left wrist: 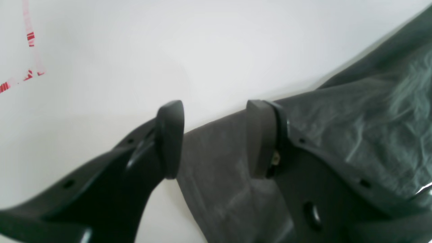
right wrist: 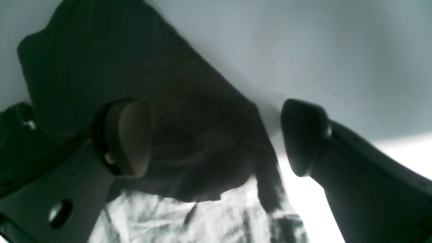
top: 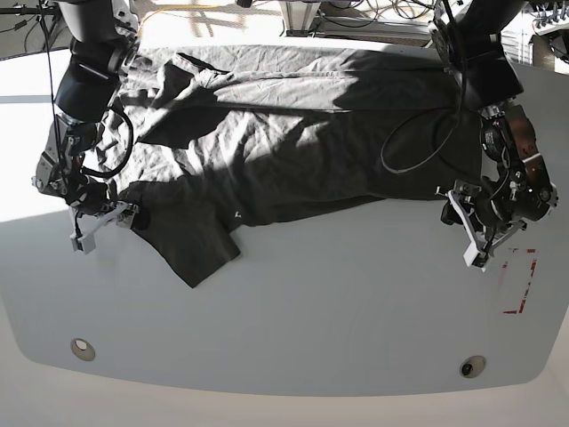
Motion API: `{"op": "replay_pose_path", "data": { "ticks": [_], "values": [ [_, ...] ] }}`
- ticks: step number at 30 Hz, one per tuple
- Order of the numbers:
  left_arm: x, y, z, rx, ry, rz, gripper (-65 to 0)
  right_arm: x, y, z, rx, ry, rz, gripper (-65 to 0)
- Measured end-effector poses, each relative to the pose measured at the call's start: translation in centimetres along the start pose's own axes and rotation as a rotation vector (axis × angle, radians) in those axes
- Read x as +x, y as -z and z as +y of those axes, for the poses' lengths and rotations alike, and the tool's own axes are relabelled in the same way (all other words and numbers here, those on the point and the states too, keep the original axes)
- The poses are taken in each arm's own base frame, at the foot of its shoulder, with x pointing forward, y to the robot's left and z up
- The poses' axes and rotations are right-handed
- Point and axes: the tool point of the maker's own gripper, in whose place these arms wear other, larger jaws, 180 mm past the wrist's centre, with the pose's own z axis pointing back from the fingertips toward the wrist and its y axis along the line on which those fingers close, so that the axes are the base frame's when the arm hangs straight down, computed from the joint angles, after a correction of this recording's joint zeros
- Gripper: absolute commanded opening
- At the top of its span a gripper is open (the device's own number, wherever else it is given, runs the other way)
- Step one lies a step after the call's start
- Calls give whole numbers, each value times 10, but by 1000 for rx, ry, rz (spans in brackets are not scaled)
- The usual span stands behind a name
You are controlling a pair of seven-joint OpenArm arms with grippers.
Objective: Fold the T-shirt properly
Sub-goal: 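Grasp the shirt's hem corners with both grippers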
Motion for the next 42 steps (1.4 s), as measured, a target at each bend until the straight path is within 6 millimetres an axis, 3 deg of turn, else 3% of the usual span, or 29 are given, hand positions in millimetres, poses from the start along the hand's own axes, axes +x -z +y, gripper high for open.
{"op": "replay_pose_path", "data": {
  "ticks": [7,11,15,21,26,42],
  "values": [
    [-5,-3,8,16,5,13,-371,-8,4,12,23,-1,6,-339],
    [-15,0,12,16,-8,33,-369,-12,3,12,20,-5,17,-507],
    [-32,5,17,2,-53,66,-369,-15,3,11,15,-7,32,-633],
    [-65,10,39,-2,-194,111,-369,-17,3,11,14,-6,35,-642],
    [-88,15,43,-14,-234,160,-369,-17,4,11,15,-9,37,-642],
    [-80,34,32,-82,-251,118,-378,-18,4,11,15,-9,38,-642]
  ]
}}
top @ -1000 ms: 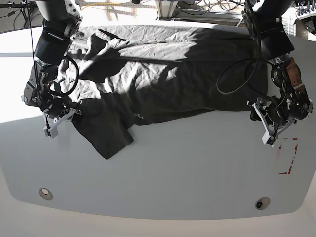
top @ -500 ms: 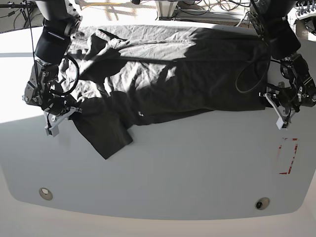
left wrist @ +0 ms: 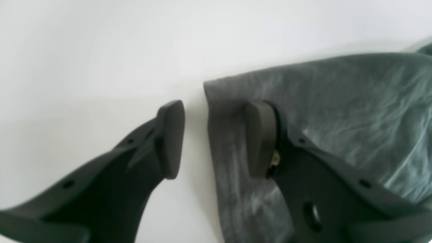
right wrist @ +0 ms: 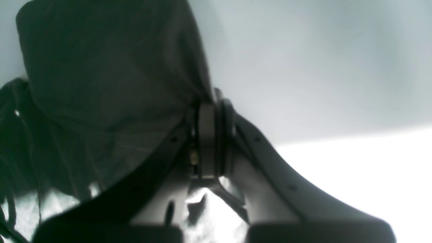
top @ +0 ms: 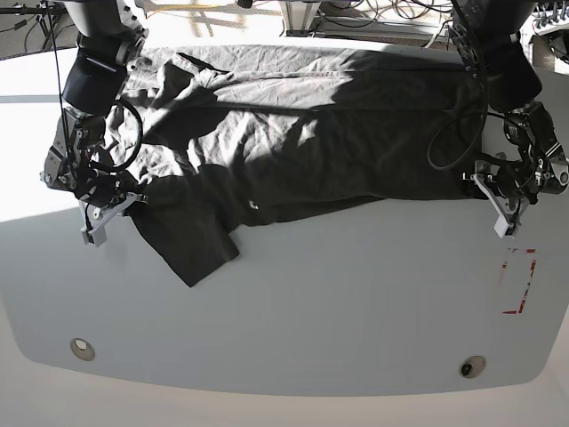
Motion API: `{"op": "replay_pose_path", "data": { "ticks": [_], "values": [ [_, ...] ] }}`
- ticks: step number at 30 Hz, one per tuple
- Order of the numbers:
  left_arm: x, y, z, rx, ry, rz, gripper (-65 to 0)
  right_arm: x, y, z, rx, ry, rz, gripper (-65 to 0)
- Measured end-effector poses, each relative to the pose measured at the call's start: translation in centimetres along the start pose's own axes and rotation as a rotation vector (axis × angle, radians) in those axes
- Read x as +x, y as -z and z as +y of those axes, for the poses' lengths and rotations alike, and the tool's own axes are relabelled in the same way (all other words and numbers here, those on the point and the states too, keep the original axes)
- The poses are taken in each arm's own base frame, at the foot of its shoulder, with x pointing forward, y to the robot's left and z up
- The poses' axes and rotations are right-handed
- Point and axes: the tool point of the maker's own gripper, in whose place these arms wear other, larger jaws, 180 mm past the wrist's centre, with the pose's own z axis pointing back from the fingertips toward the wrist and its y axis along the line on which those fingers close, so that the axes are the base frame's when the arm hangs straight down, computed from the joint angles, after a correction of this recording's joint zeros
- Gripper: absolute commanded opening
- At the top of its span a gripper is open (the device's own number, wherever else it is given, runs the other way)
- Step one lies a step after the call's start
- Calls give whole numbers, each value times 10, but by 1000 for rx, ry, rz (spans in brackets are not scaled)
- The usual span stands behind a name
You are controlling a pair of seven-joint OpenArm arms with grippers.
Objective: Fold the T-shirt properly
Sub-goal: 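Grasp the shirt's hem corners with both grippers, then lift the hem with both grippers and fold it over toward the collar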
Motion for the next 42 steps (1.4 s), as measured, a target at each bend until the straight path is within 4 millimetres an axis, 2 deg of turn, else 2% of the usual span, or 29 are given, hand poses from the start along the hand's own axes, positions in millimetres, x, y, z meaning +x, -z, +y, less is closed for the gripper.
{"op": "replay_pose_path", "data": {
  "ticks": [2,4,6,8,9,16,20,26,30,42],
  "values": [
    [1,2,-4,-3,19,6,-394,0,0,0,0,0,0,-642],
    [3,5,-12,-18,25,1,-464,0,0,0,0,0,0,-645],
    [5,7,-18,-26,28,-9,-562,0,0,0,0,0,0,-648],
    [6,7,-23,-29,35,-13,-631,0,0,0,0,0,0,-650],
    [6,9,-25,-32,39,-11,-637,0,0,0,0,0,0,-650],
    [3,3,-29,-17,66,-25,-626,1,0,0,-1,-2,-1,-650],
    [0,-4,-27,26,113,15,-626,0,-7,1,-18,-38,34,-650],
    [33,-27,-28,76,170,-88,-626,17,-26,3,-62,-109,25,-650],
    [46,-38,-29,98,194,-133,-626,33,-41,10,-72,-158,-16,-650],
    [58,-54,-30,135,230,-180,-626,29,-80,22,-149,-299,-2,-650]
  ]
}}
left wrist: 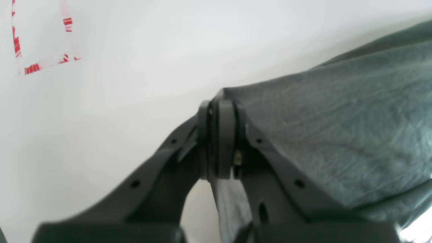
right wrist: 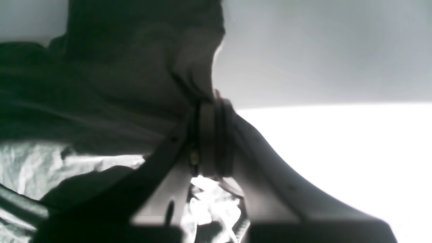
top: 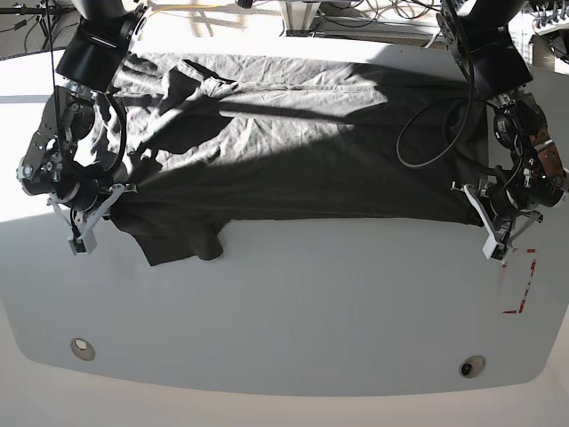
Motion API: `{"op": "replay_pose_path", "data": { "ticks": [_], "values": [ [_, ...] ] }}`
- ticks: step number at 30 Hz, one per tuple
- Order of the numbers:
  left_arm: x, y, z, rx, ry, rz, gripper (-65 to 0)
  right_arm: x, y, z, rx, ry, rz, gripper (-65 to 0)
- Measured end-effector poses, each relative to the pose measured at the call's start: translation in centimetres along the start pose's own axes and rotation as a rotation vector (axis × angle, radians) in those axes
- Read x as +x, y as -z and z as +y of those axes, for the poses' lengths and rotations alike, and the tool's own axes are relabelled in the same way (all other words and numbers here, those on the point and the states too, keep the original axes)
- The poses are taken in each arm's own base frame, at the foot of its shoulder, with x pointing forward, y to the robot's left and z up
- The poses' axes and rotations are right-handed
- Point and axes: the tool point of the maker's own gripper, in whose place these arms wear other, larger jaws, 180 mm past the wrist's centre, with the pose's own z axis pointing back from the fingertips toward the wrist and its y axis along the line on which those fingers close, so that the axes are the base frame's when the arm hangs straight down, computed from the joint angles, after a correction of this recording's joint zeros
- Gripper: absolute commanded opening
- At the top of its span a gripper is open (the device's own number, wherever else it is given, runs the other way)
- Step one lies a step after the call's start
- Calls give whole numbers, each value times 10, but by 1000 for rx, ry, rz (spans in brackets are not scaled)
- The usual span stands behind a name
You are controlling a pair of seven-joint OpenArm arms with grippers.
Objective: Fold the T-shirt properly
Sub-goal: 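Lift the hem with both grippers and fold it over toward the collar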
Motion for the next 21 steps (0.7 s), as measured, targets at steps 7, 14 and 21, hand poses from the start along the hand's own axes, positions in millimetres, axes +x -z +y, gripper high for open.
{"op": "replay_pose_path", "data": {
  "ticks": [7,14,21],
  "values": [
    [-12,-2,-3,2,6,20,-626,-7,-22,7,-41,-78,-5,-650],
    [-10,-10,-4,18,25,10,-624,-22,-27,11,-48,-99,24,-650],
    [6,-24,-15,-19,40,-43,-624,-23,-29,13,-51,-105,20,-650]
  ]
}}
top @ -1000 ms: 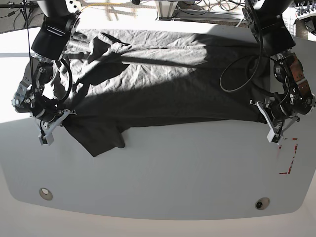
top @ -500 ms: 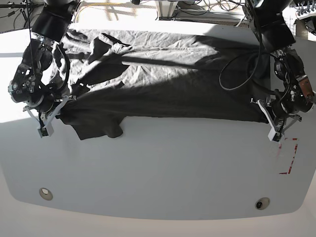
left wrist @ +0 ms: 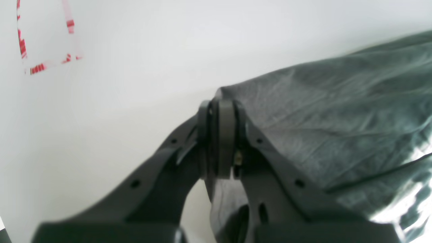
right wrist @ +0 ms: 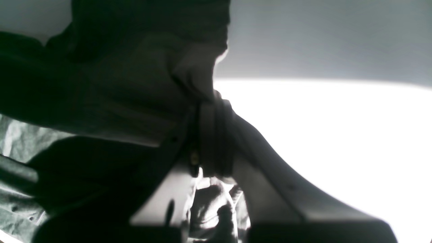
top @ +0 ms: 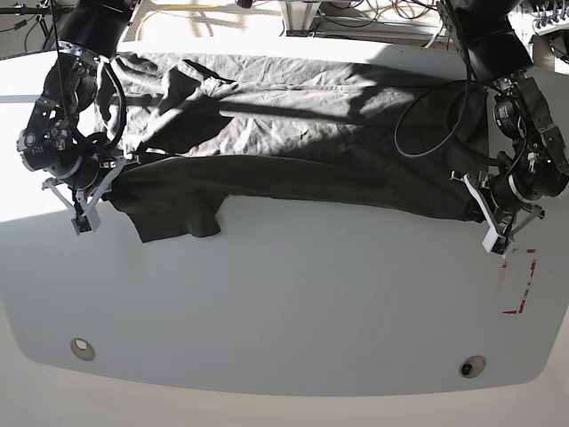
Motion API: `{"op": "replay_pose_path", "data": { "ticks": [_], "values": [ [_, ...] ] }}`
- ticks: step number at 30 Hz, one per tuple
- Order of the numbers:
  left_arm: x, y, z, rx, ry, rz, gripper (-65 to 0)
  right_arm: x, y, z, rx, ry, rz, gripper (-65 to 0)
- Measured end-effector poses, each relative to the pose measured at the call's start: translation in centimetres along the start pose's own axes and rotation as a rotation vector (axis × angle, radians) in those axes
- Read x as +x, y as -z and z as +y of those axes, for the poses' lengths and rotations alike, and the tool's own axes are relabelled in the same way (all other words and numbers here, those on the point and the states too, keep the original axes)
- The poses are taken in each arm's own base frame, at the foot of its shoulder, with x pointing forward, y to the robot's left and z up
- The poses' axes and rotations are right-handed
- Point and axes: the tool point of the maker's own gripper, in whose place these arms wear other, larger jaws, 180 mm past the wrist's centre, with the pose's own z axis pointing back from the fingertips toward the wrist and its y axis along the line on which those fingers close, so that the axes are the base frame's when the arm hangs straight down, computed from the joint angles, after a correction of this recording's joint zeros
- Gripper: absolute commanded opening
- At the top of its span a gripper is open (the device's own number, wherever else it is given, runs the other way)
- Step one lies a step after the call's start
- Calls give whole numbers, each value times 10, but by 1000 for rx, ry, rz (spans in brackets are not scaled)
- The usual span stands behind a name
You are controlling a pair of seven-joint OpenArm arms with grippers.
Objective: Fold the T-shirt properly
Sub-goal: 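Lift the hem with both grippers and fold it over toward the collar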
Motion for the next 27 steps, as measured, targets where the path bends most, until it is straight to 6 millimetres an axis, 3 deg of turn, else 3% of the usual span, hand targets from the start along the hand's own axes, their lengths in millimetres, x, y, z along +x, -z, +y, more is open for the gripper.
{"op": "replay_pose_path", "data": {
  "ticks": [12,18,23,27],
  "values": [
    [5,-23,-6,19,57,11,-624,-5,-21,4,-32,-40,-15,-650],
    [-13,-28,-5,32,57,59,-624,-28,-36,-9,-67,-43,37,-650],
    [-29,-35,7,61,54,98,-622,-48,-45,-13,-43,-3,58,-650],
    [-46,-35,2,48,55,137,-622,-64,-48,-9,-20,11,82,-650]
  ]
}}
